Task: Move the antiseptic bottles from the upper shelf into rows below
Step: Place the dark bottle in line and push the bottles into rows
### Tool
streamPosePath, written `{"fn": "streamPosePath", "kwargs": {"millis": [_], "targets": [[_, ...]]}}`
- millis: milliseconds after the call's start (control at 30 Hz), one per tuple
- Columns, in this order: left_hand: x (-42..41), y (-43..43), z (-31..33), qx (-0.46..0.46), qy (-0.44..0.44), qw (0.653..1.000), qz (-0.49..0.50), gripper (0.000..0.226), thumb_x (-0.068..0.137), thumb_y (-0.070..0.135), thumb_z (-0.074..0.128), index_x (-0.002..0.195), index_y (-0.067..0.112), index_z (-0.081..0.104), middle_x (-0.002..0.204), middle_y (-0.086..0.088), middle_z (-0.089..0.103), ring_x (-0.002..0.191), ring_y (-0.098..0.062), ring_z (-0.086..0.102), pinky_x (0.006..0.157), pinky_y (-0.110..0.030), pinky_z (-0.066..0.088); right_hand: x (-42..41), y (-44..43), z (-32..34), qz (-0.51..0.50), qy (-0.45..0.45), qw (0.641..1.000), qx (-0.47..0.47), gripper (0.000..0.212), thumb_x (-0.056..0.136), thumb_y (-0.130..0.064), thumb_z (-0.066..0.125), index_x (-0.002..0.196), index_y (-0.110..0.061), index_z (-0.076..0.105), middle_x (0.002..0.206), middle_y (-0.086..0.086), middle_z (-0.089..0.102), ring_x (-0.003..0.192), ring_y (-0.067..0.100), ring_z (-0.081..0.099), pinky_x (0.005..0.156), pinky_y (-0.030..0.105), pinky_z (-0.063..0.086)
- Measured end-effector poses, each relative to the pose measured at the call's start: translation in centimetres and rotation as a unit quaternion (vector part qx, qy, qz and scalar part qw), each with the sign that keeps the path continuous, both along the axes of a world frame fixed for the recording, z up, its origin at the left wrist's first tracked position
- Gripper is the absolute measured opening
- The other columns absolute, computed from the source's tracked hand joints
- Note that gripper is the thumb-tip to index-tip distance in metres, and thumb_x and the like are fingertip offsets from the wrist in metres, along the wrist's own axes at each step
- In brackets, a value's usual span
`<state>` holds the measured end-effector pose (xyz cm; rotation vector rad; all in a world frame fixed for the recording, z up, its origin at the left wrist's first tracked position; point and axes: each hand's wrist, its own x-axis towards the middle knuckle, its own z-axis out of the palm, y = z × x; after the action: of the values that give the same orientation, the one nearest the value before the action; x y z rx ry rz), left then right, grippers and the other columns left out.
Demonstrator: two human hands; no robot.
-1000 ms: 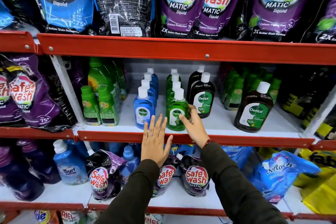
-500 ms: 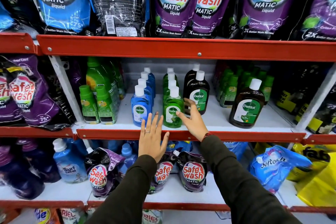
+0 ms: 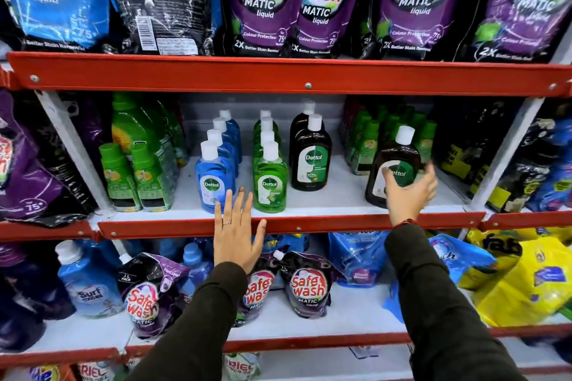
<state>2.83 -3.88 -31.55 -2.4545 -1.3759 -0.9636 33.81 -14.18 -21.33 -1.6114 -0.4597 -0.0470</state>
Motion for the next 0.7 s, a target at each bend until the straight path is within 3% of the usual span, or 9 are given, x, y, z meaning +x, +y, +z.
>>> {"fn": "streamPosePath", "kwargs": {"millis": [100, 167, 300, 467, 567, 700], "targets": [[0.1, -0.1, 0.0, 0.002, 0.000, 1.000, 0.004, 0.069, 0.103, 0.050, 0.027, 0.161, 0.012, 0.029, 0.171, -0.010, 0.023, 0.161, -0.029, 0.011, 0.130, -0.051, 0.005, 2.6, -0.2, -0.8, 0.089, 0.040, 0.995, -0.019, 0.093, 0.065, -0.035, 0.089, 0.143, -0.007, 0.046, 0.140, 0.017, 0.059, 0.131, 0.034, 0.056, 0.114, 0.050, 0.043], [0.1, -0.1, 0.0, 0.001, 0.000, 1.000, 0.005, 0.069, 0.103, 0.050, 0.027, 0.161, 0.012, 0.028, 0.172, -0.009, 0.022, 0.161, -0.028, 0.010, 0.131, -0.051, 0.005, 3.6, -0.5, -1.1, 0.110, 0.055, 0.992, -0.024, 0.085, 0.069, -0.025, 0.090, 0.140, -0.005, 0.048, 0.134, 0.017, 0.063, 0.124, 0.032, 0.061, 0.110, 0.048, 0.048], [0.1, -0.1, 0.0, 0.003, 0.000, 1.000, 0.006, 0.070, 0.103, 0.051, 0.027, 0.162, 0.013, 0.028, 0.172, -0.009, 0.022, 0.161, -0.028, 0.009, 0.130, -0.053, 0.007, 4.0, -1.5, -0.6, 0.139, 0.026, 0.990, -0.019, 0.075, 0.077, -0.018, 0.086, 0.138, -0.002, 0.047, 0.124, 0.006, 0.057, 0.117, 0.018, 0.051, 0.099, 0.033, 0.043], [0.2, -0.2, 0.0, 0.005, -0.012, 1.000, 0.002, 0.069, 0.103, 0.050, 0.029, 0.161, 0.012, 0.030, 0.171, -0.010, 0.023, 0.161, -0.029, 0.011, 0.130, -0.054, 0.008, 3.6, -1.8, -0.5, 0.160, -0.004, 0.987, -0.001, 0.063, 0.073, -0.017, 0.089, 0.126, -0.006, 0.057, 0.120, 0.005, 0.062, 0.116, 0.017, 0.054, 0.105, 0.039, 0.047], [0.2, -0.2, 0.0, 0.009, -0.015, 1.000, 0.000, 0.069, 0.102, 0.049, 0.030, 0.160, 0.012, 0.031, 0.171, -0.010, 0.024, 0.161, -0.028, 0.011, 0.130, -0.053, 0.006, 2.6, -1.3, 0.3, 0.208, -0.025, 0.978, 0.009, 0.056, 0.072, -0.015, 0.089, 0.121, -0.009, 0.061, 0.119, 0.006, 0.067, 0.116, 0.016, 0.057, 0.104, 0.036, 0.047], [0.3, -0.2, 0.0, 0.011, -0.015, 1.000, -0.001, 0.069, 0.102, 0.049, 0.030, 0.161, 0.012, 0.030, 0.171, -0.010, 0.023, 0.161, -0.029, 0.011, 0.130, -0.053, 0.006, 0.6, 0.3, 1.5, 0.266, -0.049, 0.963, -0.002, 0.059, 0.068, -0.025, 0.093, 0.119, -0.012, 0.066, 0.120, 0.004, 0.072, 0.119, 0.020, 0.063, 0.106, 0.040, 0.049]]}}
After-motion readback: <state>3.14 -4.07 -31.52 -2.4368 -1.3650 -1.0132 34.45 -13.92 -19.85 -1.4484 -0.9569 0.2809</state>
